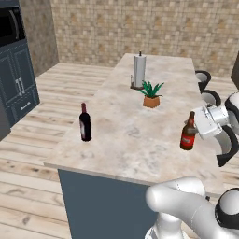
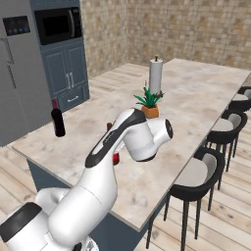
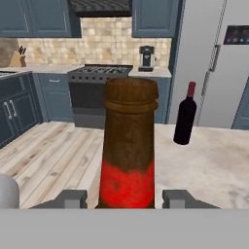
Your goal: Move the drinks to the dining counter.
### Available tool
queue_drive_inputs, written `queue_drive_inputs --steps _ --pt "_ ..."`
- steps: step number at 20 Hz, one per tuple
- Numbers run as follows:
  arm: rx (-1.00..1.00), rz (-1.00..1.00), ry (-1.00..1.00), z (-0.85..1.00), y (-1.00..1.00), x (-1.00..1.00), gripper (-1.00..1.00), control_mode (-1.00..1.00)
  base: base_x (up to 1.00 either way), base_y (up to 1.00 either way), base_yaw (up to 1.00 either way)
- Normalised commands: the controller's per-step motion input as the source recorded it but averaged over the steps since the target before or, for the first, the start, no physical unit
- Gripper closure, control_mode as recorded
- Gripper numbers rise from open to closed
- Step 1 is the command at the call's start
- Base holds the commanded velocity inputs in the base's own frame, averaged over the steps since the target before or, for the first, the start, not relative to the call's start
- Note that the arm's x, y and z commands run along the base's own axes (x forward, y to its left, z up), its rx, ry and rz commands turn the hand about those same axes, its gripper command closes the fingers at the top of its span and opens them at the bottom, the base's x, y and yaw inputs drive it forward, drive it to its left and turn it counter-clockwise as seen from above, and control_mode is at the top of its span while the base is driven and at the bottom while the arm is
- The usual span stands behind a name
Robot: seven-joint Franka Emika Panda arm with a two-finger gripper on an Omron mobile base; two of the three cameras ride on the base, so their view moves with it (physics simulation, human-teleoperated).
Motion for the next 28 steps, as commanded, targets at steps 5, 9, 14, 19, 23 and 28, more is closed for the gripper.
queue_drive_inputs --steps 5,9,14,19,23,28 --pt "0.00 0.04 0.00 -0.22 0.00 0.10 1.00 -1.00 0.00 0.00 0.00" --pt "0.00 0.05 0.00 -0.24 0.00 0.09 1.00 -1.00 0.00 0.00 0.00" --pt "0.00 0.05 0.00 -0.28 0.00 0.07 1.00 -1.00 0.00 0.00 0.00" --pt "0.00 0.06 0.00 -0.30 0.00 0.02 1.00 -1.00 0.00 0.00 0.00" --pt "0.00 0.07 0.00 -0.31 0.00 0.00 1.00 -1.00 0.00 0.00 0.00" --pt "0.00 0.06 0.00 -0.26 0.00 0.00 1.00 -1.00 0.00 0.00 0.00"
